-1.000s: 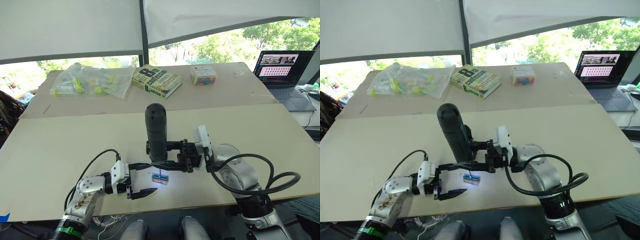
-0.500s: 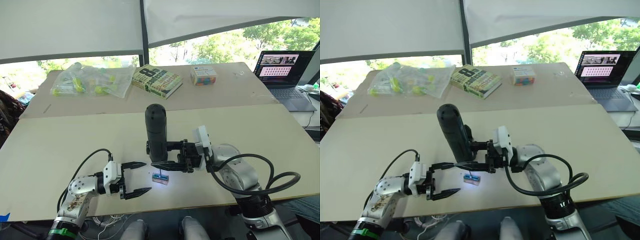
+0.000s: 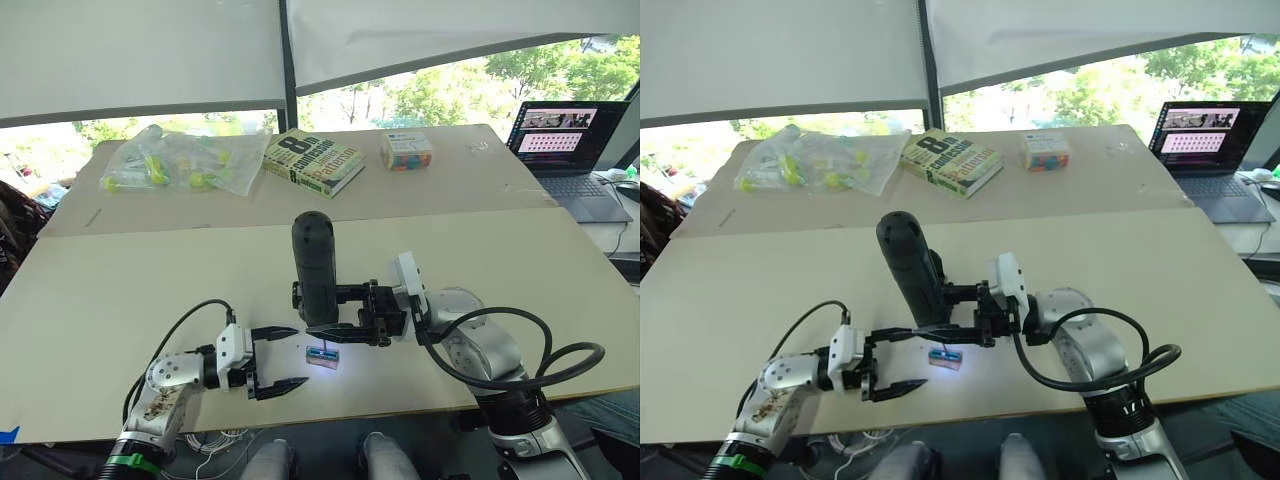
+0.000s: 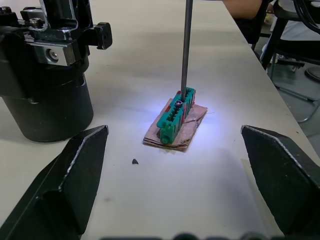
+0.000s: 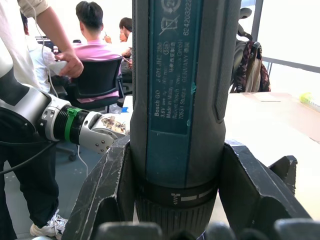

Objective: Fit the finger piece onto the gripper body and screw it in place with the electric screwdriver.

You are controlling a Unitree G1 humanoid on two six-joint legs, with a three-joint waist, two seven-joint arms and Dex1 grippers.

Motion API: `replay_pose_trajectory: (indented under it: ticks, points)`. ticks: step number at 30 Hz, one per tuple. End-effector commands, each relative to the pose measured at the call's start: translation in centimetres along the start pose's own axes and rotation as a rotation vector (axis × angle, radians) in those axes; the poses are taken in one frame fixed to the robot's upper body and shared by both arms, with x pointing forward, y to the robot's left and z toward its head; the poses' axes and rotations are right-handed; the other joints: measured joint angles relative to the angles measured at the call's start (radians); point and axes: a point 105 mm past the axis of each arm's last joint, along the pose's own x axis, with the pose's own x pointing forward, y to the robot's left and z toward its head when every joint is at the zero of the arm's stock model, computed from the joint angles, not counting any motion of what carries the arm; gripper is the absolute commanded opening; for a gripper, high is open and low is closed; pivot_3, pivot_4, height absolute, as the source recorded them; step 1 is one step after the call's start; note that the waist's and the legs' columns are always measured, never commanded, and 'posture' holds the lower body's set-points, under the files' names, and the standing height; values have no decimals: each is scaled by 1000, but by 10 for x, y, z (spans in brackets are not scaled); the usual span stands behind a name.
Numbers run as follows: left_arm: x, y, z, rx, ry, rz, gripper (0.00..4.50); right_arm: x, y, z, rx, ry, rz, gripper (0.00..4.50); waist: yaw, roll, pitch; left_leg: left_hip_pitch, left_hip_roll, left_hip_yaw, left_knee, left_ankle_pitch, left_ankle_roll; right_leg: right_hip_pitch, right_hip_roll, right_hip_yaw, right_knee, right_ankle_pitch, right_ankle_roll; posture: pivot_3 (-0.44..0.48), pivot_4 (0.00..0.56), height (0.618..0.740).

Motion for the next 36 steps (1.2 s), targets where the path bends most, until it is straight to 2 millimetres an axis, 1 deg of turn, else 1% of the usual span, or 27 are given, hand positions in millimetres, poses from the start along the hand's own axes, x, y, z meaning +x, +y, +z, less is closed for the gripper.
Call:
replay_pose_trajectory:
  ticks: [1, 12, 23, 36]
  points:
    - [2, 2, 3, 26, -6, -2, 4487, 2, 3, 18, -47, -50, 30, 1915, 0, 0, 0, 0, 0, 0, 0, 0, 0, 0, 0, 0, 0, 0, 0, 0, 150, 737]
    - [3, 3, 2, 22, -1, 5, 4487, 0, 1, 28, -52, -62, 43, 1915, 0, 0, 0, 0, 0, 0, 0, 0, 0, 0, 0, 0, 0, 0, 0, 0, 150, 737]
    - [4, 3, 4, 21, 0, 7, 4487, 0, -2, 36, -52, -114, 33, 1915, 0, 0, 0, 0, 0, 0, 0, 0, 0, 0, 0, 0, 0, 0, 0, 0, 150, 737]
    - [5, 3, 6, 26, -1, -4, 4487, 4, -3, 25, -36, -99, 19, 1915, 0, 0, 0, 0, 0, 0, 0, 0, 0, 0, 0, 0, 0, 0, 0, 0, 150, 737]
